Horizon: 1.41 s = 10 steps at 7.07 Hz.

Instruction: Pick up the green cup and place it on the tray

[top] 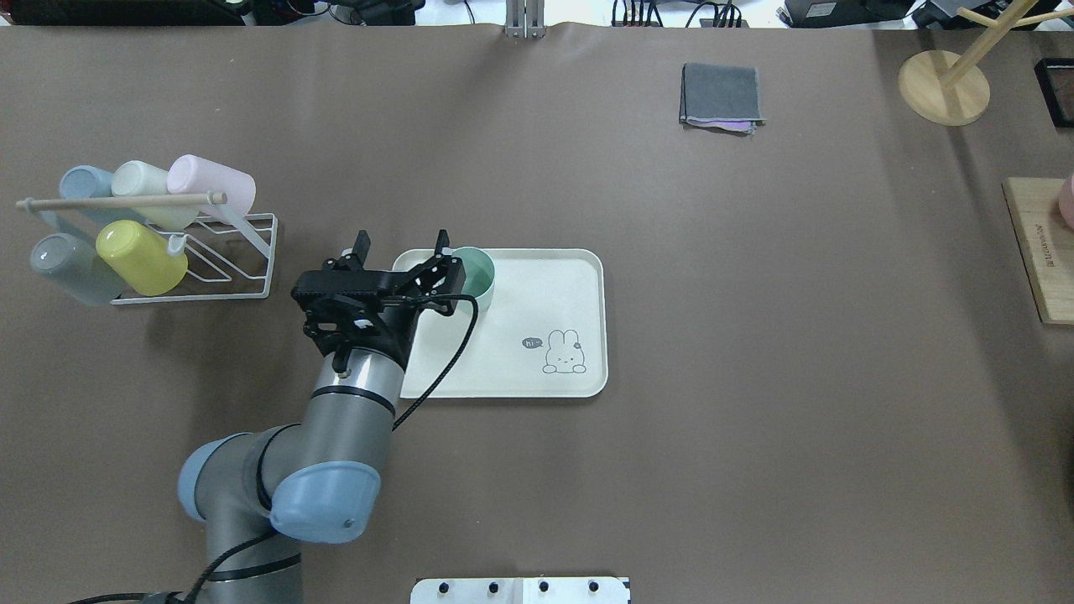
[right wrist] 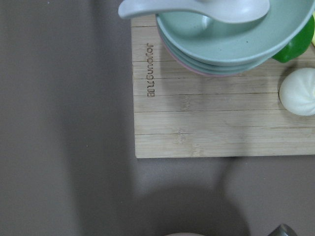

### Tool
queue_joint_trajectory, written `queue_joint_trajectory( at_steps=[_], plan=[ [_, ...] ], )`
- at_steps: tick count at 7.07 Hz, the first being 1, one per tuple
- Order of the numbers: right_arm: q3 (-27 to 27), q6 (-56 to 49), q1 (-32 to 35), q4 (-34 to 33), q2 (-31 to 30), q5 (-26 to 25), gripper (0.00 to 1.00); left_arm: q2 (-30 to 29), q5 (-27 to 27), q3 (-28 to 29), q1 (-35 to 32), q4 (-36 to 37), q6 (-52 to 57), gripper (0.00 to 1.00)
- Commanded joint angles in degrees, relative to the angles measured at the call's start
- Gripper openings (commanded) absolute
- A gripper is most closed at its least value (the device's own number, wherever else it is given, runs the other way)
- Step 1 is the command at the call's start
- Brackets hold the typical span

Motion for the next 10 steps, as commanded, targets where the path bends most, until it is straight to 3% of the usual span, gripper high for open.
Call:
queue_joint_trajectory(
  at_steps=[1, 2, 3, 5, 7, 8, 10],
  plan=[
    [0.12, 0.03, 0.0, 0.0, 0.0, -0.04, 1.0, 7.92, -2.97, -8.69, -1.69, -0.24, 3.21, 0.98],
    [0.04, 0.11, 0.0, 0.0, 0.0, 0.05, 1.0, 10.99, -6.03, -10.89, -3.88, -3.38, 7.57, 0.98],
    [0.12, 0.11, 0.0, 0.0, 0.0, 0.05, 1.0, 14.68, -11.46, -11.52, -5.91, -11.15, 11.09, 0.98],
    [0.12, 0.2, 0.0, 0.0, 0.09, 0.05, 1.0, 20.14, -20.42, -11.88, -12.04, -16.14, 14.72, 0.98],
    [0.12, 0.2, 0.0, 0.0, 0.09, 0.05, 1.0, 24.27, -33.86, -11.7, -24.24, -18.16, 16.39, 0.98],
    [0.12, 0.2, 0.0, 0.0, 0.18, 0.05, 1.0, 25.6, -43.67, -10.66, -32.48, -18.61, 16.4, 0.98],
    [-0.05, 0.2, 0.0, -0.09, 0.62, 0.05, 1.0, 25.26, -60.29, -4.97, -47.07, -18.88, 16.4, 0.98]
  ],
)
